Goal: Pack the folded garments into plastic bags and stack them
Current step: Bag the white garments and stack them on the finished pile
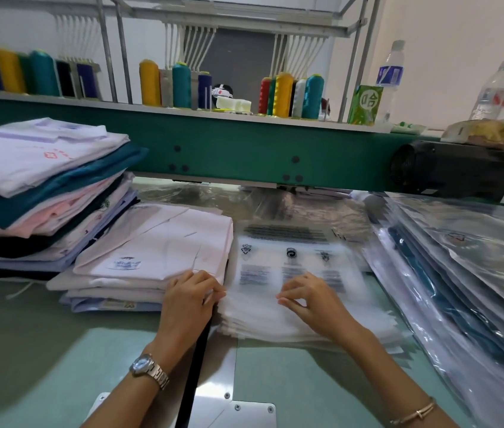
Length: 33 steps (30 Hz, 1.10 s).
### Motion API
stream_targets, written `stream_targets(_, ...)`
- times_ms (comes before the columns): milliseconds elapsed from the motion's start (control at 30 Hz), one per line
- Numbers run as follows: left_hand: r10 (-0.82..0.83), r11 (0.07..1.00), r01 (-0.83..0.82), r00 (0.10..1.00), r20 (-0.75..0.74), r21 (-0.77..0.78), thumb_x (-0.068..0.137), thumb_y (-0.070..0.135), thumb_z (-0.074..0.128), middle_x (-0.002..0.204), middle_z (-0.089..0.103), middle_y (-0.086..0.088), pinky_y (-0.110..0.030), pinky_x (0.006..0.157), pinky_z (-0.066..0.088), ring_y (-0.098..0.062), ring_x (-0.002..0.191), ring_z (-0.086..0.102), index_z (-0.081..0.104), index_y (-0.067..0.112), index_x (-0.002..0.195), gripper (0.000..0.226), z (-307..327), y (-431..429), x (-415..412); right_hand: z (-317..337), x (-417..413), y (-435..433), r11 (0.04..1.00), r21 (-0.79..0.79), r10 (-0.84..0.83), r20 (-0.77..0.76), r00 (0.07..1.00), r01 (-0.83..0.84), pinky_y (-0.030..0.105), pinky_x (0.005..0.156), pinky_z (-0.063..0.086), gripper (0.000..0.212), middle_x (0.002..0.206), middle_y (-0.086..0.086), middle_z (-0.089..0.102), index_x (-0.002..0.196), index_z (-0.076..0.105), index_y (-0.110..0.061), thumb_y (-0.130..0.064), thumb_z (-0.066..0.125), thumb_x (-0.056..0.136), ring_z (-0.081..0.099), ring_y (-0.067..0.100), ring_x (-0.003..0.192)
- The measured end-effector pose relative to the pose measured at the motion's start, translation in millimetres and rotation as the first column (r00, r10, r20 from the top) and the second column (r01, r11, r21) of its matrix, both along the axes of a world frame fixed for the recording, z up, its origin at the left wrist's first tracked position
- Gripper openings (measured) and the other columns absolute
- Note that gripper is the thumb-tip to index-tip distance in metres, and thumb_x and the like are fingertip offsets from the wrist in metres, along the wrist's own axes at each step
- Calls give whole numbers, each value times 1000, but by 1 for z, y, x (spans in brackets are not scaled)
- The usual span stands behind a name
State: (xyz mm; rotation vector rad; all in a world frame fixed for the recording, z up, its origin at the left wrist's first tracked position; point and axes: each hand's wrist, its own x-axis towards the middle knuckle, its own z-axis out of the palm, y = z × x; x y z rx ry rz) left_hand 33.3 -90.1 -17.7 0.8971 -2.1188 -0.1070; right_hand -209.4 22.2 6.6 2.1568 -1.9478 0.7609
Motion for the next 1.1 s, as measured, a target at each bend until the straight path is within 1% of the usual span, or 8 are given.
stream_targets(333,52,986,-45,998,36,-161,86,26,71,92,67,13,-33,81,41,-16,89,61,70,27,88,2,-6,-2,0,-14,-30,16,960,279,-25,0,1000,24,33,113,30,39,145,-6,48,134,57,-23,-25,51,95,35,10,139)
stream_targets(433,118,947,-100,992,41,-305,86,34,65,114,66,1,-39,90,41,-24,108,59,67,17,116,35,-2,11,-15,-23,-32,19,954,298,-76,109,991,40,25,114,27,37,146,-6,45,134,58,-19,-23,47,99,36,8,138)
stream_targets(500,-65,909,84,996,60,-408,90,32,62,119,64,-3,-42,94,45,-25,112,59,64,13,121,37,-1,28,-33,-25,-30,20,959,279,-90,164,982,41,23,110,32,34,140,-7,52,130,61,-17,-27,46,101,46,8,131)
stream_targets(567,-285,794,357,933,219,-492,93,25,56,114,65,-4,-38,93,45,-23,107,60,66,12,114,26,-5,47,-54,-26,-29,20,970,242,-71,216,974,17,32,101,44,30,126,-3,64,121,64,-15,-27,45,102,58,13,115)
stream_targets(633,-328,706,493,864,382,-508,94,21,53,113,64,-5,-35,94,45,-23,105,59,65,10,114,25,-11,60,-71,-27,-27,20,982,190,-68,255,964,19,30,97,47,29,121,-3,65,123,63,-16,-24,45,101,60,10,110)
stream_targets(767,-153,808,367,887,436,-462,93,34,52,119,67,-3,-31,89,51,-19,104,62,66,11,120,38,-18,63,-83,-26,-22,17,994,7,-102,322,941,106,17,105,35,32,130,-5,58,130,59,-16,-19,46,101,52,7,122)
stream_targets(900,-126,849,346,867,483,-399,89,28,52,97,68,4,-30,73,49,-16,84,62,68,22,97,19,-23,60,-78,-21,-11,15,950,-219,-115,411,904,221,22,107,36,32,133,-1,57,129,59,-11,-16,47,100,51,11,126)
stream_targets(1100,-79,881,278,884,461,-382,79,29,70,107,70,7,-51,95,50,-20,106,65,67,28,105,26,-24,61,-77,-15,0,15,839,-480,-38,417,908,256,29,107,41,35,134,5,58,129,58,-8,-6,51,95,51,16,129)
